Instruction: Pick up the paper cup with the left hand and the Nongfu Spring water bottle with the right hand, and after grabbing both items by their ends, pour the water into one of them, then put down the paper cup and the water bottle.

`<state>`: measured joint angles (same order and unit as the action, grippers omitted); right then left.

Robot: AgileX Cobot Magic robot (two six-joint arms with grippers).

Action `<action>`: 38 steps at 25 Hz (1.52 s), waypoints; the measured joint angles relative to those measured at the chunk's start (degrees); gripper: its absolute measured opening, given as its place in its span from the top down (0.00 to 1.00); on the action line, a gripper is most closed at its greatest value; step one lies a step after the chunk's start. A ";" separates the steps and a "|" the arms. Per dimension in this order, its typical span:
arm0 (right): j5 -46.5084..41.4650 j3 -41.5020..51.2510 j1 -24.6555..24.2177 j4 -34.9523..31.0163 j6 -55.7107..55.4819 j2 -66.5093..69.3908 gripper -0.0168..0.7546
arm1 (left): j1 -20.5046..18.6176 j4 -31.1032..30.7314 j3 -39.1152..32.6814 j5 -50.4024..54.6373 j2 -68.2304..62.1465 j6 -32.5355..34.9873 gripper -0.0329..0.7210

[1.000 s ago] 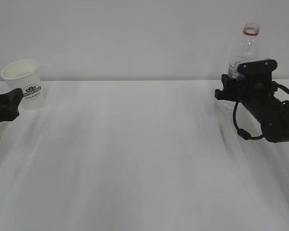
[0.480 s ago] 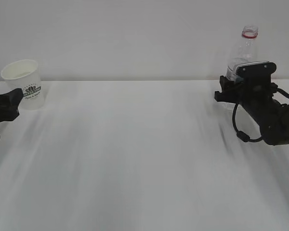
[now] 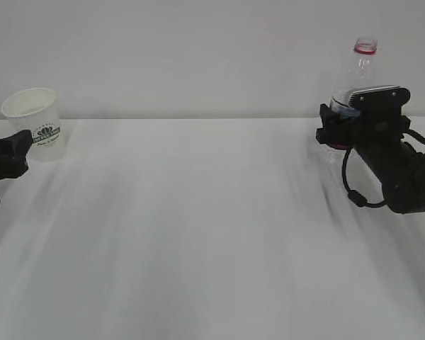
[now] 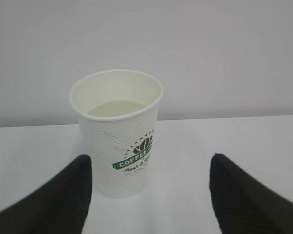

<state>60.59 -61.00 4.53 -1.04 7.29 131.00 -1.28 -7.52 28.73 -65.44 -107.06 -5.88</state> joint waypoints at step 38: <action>3.49 20.75 0.00 4.13 -0.11 -16.61 0.17 | 0.00 0.46 0.00 0.16 2.14 0.10 0.24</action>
<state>64.08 -40.25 4.53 3.09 7.18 114.39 -1.28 -7.06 28.73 -65.29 -104.92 -5.78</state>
